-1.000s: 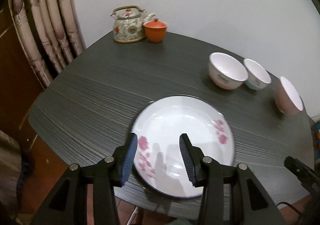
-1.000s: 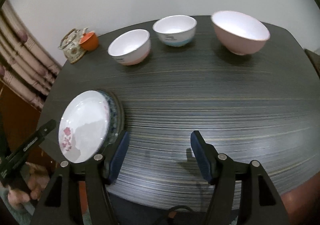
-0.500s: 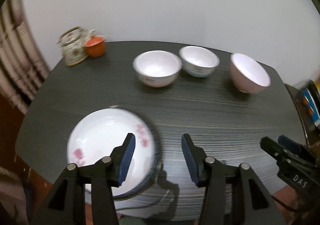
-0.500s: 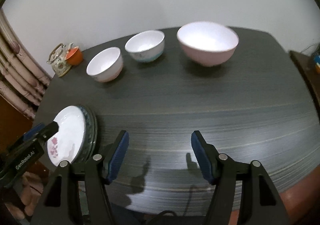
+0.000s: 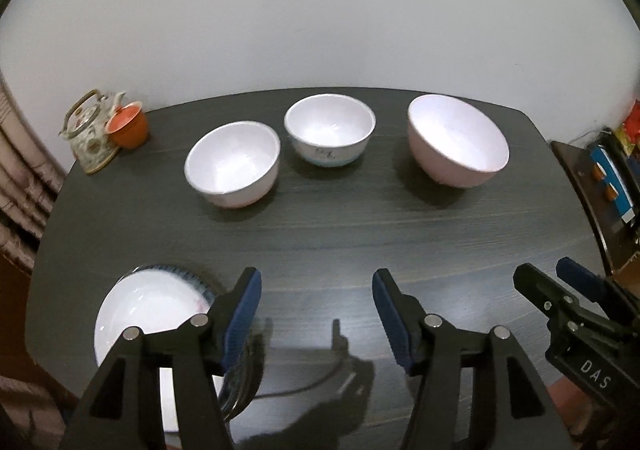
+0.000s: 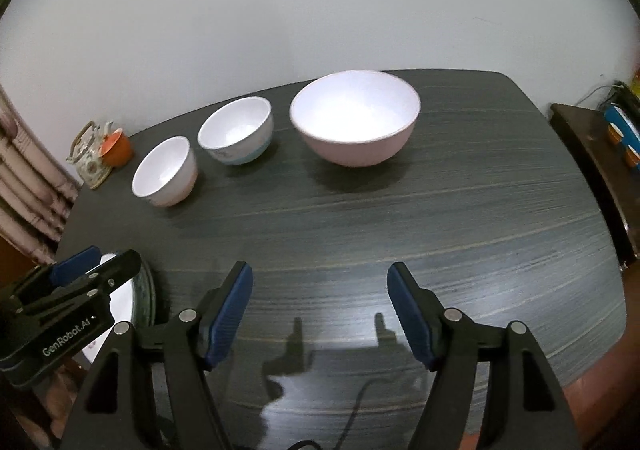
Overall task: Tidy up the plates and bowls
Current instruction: 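Move both grippers toward the large pink bowl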
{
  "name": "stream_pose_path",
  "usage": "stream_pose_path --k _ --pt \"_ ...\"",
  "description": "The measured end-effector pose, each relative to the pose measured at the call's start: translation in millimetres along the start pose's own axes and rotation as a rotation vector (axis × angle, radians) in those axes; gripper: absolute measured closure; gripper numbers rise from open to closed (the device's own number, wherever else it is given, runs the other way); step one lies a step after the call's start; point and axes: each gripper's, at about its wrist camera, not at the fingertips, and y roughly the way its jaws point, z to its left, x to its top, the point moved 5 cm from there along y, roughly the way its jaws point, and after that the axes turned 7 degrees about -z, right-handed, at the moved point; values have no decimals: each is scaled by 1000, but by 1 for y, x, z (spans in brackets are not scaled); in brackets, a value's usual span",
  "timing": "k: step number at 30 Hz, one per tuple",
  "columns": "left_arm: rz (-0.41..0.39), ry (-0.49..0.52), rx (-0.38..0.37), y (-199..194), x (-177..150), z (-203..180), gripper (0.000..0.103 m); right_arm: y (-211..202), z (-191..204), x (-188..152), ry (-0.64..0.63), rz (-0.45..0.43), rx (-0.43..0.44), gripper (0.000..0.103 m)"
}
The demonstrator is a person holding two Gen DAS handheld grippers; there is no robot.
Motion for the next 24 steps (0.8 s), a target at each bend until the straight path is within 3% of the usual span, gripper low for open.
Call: stream_pose_path --k 9,16,24 --pt "6 31 -30 22 33 -36 44 10 -36 29 8 -15 -68 35" --pt "33 -15 -71 44 63 -49 44 18 -53 55 3 -16 -83 35" --pt "127 -71 -94 85 88 -53 44 48 -72 79 6 19 -107 34"
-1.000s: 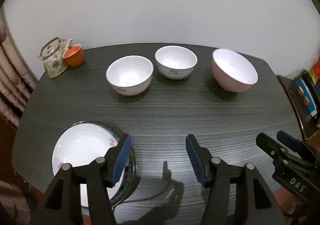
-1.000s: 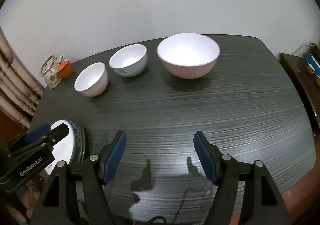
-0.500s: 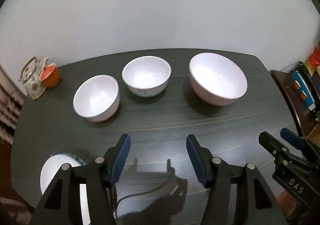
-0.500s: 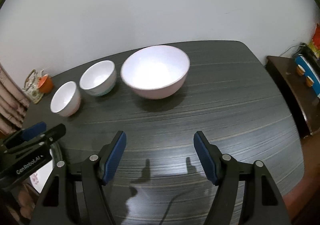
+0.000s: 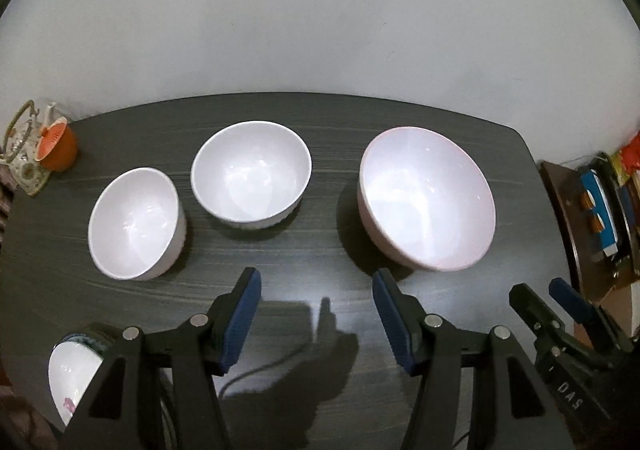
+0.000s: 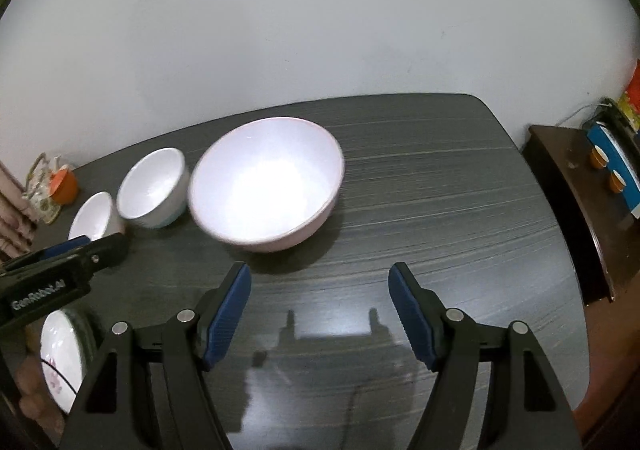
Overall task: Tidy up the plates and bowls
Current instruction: 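Move both grippers toward the large pink bowl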
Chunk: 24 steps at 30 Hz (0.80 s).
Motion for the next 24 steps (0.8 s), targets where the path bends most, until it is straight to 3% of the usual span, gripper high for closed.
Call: stream_pose_path --k 9,15,24 --pt "111 -88 -70 45 20 -7 44 53 -30 29 149 111 54 34" --pt "164 -107 -83 79 29 -15 44 80 -26 38 127 154 37 34" --pt "231 -117 -71 104 18 -25 44 111 -31 36 135 221 20 36"
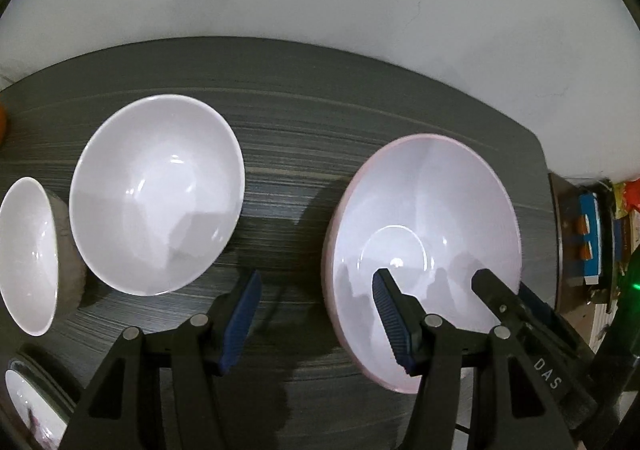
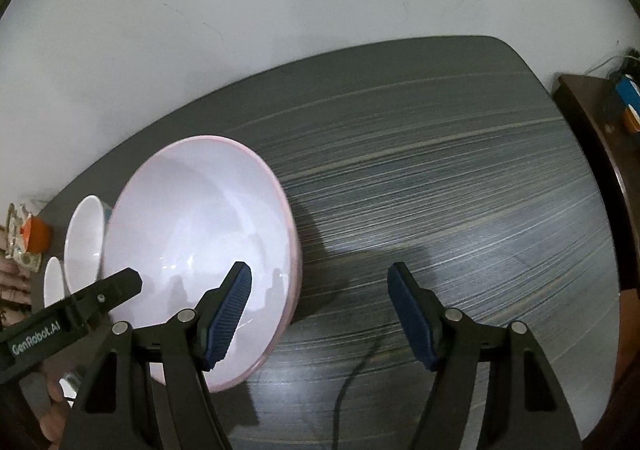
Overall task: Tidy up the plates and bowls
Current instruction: 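Move both grippers toward the large pink bowl, then close the right gripper on the pink bowl rim while the left grips the opposite rim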
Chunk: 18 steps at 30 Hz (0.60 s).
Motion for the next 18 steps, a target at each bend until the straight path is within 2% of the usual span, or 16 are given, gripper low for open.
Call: stream_pose_path --k 6,7,9,11,12,18 --pt "-6 20 -8 5 -1 -6 46 12 6 0 -7 16 25 51" --pt "-7 25 -12 6 -1 -7 51 12 7 -1 -4 19 32 58" --pt "-6 29 -21 7 -1 -8 76 13 11 -3 -10 22 48 68" --pt "2 32 -44 8 -4 -11 85 13 14 -5 -20 31 61 84" --pt "-1 37 -40 7 -4 -11 85 12 16 -6 -19 33 70 87" --pt "-29 77 -30 -8 -12 -15 85 -1 20 -13 -16 26 73 89"
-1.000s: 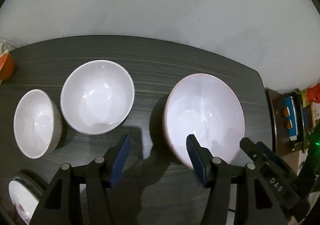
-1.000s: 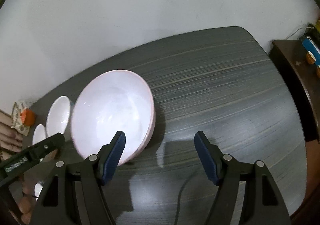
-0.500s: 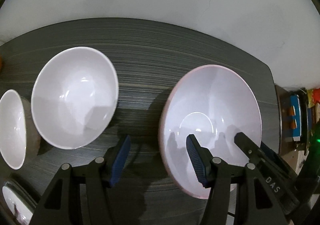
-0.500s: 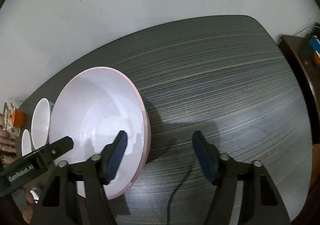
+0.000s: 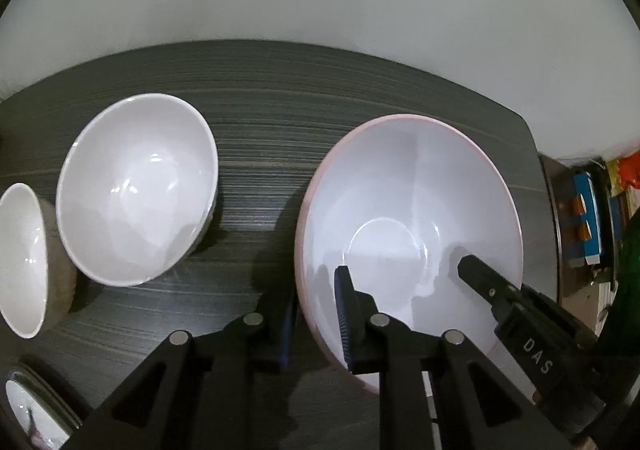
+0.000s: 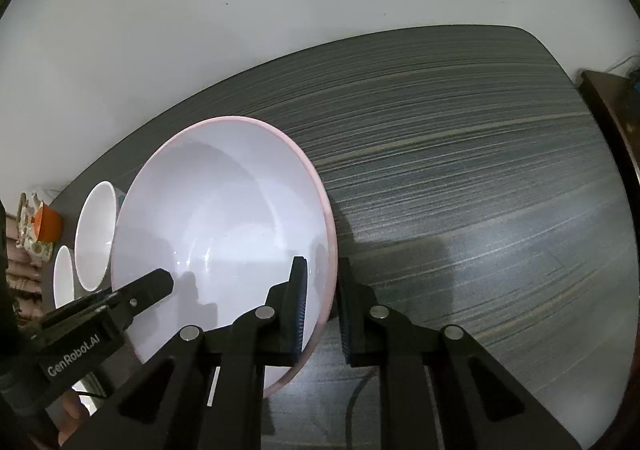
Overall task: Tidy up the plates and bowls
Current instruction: 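Close the right gripper on the pink bowl rim while the left grips the opposite rim, then carry the pink bowl with both grippers beside the plate stack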
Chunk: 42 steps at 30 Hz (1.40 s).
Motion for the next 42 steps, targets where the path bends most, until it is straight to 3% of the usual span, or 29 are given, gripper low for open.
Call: stream_pose_path --k 7,14,23,31,42 --pt "-40 17 -5 -39 -14 0 85 -33 12 -8 -12 -26 11 89" --pt "-57 18 11 -86 -48 16 85 -53 27 -15 -29 -33 28 88" --pt "-41 13 31 -136 -110 61 85 -86 64 -74 -64 -12 65 88" --pt "-33 -15 45 -150 -142 83 85 -95 91 -129 -82 9 83 87" --pt "16 -73 64 -136 -181 110 85 -82 106 -189 -105 87 87 87"
